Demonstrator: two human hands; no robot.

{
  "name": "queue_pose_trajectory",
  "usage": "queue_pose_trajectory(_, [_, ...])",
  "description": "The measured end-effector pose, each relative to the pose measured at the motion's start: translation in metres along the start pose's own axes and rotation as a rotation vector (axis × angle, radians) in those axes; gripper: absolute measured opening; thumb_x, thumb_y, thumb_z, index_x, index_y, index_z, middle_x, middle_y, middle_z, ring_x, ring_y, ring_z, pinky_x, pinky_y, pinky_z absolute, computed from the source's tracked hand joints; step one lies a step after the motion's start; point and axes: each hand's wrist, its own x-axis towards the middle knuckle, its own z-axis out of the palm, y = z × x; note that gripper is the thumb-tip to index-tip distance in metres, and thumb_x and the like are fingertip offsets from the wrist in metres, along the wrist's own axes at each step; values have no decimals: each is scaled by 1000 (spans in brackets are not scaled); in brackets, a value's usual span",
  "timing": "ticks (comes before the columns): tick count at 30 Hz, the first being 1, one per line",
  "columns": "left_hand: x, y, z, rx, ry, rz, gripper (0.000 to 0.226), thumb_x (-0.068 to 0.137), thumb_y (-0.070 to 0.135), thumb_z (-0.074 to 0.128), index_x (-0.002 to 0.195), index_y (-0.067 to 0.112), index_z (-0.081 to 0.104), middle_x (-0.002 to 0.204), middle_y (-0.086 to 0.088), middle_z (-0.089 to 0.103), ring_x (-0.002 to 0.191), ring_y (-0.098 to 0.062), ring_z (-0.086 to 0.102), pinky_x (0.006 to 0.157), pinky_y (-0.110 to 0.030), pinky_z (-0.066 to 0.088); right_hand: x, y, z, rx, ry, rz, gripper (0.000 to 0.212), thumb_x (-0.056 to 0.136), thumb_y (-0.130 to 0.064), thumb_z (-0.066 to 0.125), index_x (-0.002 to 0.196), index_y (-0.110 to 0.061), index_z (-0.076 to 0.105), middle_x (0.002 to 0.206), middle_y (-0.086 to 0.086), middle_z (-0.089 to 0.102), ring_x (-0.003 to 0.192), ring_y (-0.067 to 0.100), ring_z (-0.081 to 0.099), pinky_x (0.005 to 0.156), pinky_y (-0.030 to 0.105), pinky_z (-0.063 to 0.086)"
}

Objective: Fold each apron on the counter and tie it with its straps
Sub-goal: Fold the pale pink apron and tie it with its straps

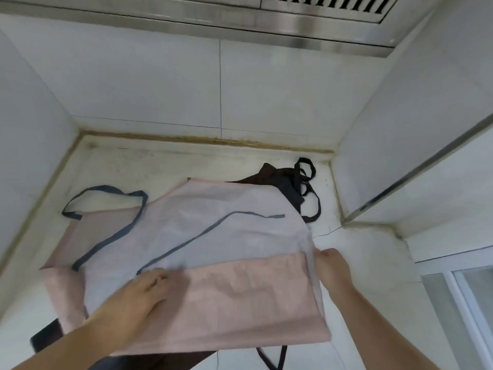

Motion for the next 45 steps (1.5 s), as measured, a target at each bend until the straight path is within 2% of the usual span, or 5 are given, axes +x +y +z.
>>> queue_pose_trajectory(13, [56, 32, 2, -87, -447, -53, 79, 80, 48, 72, 154, 42, 43, 126, 13, 56, 82, 0, 67, 49, -17, 30, 33, -19, -5, 197, -182, -38, 24, 93, -44, 69, 106, -28, 56, 101, -4, 60, 89, 13, 62, 68, 29, 45])
queue_pose_trajectory(24, [134, 103, 12, -166, -370, 82, 68, 107, 51, 41, 161, 52, 0, 155, 4, 23, 127, -20, 49, 86, -33, 47, 27, -35, -24, 867, -479, -10, 25, 95, -17, 74, 117, -6, 76, 118, 22, 75, 103, 30, 74, 94, 41, 56])
queue_pose_trajectory(36, [143, 110, 9, -270, -418, 93, 84, 103, 50, 50, 149, 66, -19, 157, 9, 21, 135, -17, 47, 94, -34, 50, 81, -40, -28, 272, -161, -74, 12, 90, -23, 76, 88, -11, 74, 79, 1, 67, 81, 23, 64, 71, 32, 48])
queue_pose_trajectory(41, [146, 106, 16, -241, -454, 79, 83, 102, 54, 51, 159, 55, -10, 156, 11, 21, 135, -16, 47, 92, -33, 49, 80, -57, -29, -98, 368, -308, 3, 98, -9, 52, 99, -9, 55, 92, 8, 63, 80, 32, 60, 62, 36, 46])
queue_pose_trajectory(45, [145, 100, 22, -376, -448, -26, 74, 99, 54, 53, 158, 59, 9, 149, 30, 27, 121, -1, 56, 94, -23, 48, 30, -52, 3, -303, -130, -676, 22, 94, -29, 63, 113, -21, 55, 108, -4, 59, 97, 20, 62, 82, 40, 55])
